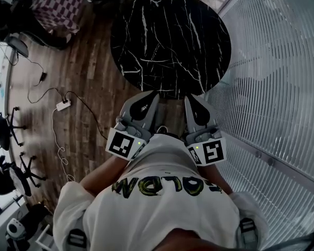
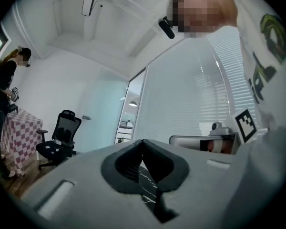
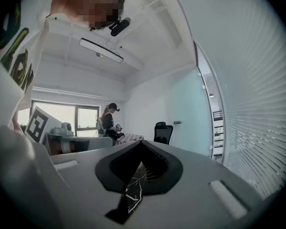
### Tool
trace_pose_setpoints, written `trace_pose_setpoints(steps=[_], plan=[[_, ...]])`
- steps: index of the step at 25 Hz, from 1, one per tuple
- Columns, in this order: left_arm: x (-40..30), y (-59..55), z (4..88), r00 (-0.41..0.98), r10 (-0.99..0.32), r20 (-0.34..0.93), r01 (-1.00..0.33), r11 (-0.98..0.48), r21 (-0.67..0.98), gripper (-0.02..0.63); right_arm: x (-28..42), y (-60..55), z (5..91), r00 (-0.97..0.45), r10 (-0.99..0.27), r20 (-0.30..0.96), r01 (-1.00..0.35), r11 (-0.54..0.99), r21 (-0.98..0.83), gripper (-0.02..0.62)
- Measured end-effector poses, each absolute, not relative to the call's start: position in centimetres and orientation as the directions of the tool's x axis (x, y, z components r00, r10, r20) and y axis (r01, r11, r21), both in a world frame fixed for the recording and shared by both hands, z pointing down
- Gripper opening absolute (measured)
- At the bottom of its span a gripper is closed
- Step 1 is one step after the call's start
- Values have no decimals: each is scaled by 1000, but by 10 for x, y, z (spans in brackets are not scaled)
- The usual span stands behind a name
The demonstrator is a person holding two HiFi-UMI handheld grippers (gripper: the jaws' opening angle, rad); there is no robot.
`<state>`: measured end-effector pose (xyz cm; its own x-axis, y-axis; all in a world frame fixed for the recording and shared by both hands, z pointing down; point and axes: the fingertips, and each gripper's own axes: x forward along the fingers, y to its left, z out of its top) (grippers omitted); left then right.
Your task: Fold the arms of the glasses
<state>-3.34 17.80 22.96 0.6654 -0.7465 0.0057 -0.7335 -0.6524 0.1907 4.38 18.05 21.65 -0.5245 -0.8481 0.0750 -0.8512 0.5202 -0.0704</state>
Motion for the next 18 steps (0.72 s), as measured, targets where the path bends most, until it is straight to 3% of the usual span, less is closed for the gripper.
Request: trace_pose_setpoints(steps=[18], plan=[[-67,57,251,715,-697,55,-692,-693,203,1,16,58,236,-434,-895,102,-901,434,-19,2]])
